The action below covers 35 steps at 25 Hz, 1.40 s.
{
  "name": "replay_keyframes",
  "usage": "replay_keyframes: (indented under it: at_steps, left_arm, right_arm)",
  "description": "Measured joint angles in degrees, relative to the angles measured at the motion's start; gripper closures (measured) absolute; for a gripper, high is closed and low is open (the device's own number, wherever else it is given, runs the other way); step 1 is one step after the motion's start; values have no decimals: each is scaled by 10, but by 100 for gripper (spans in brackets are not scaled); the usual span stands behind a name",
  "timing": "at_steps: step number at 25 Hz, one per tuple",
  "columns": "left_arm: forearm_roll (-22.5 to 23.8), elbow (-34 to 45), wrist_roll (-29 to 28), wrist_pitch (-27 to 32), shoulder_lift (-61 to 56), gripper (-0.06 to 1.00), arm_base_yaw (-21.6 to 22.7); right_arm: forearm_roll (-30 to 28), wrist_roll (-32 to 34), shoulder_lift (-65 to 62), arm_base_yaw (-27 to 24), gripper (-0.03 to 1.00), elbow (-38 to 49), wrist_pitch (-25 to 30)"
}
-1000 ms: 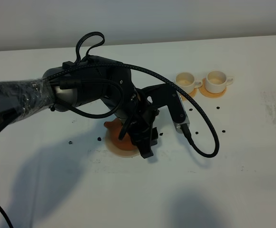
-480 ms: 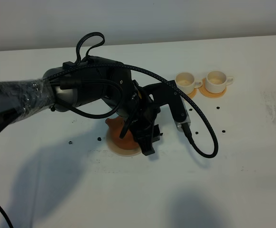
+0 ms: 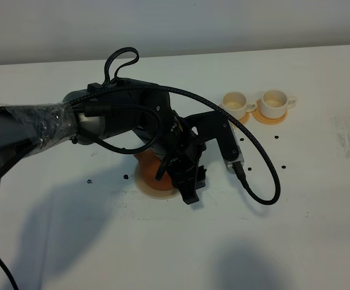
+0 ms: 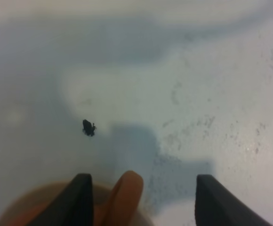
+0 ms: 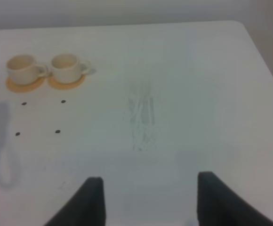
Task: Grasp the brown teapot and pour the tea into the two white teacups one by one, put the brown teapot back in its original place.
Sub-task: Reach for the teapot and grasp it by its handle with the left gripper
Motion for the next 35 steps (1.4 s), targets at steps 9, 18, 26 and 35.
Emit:
replay_keyframes:
  at_steps: [9, 18, 26, 35]
  left_arm:
    - [-8, -1, 2, 59, 0, 45, 0]
    - [5, -2, 1, 71, -1, 45, 0]
    - [18, -3, -1, 117, -5, 45, 6]
    - [43, -3, -4, 163, -6, 46, 14]
  right_arm:
    - [0, 0, 0, 0, 54, 0, 0]
    - [0, 0, 0, 0, 54, 0, 0]
    - [0, 0, 0, 0, 54, 0, 0]
    - [0, 0, 0, 0, 54, 0, 0]
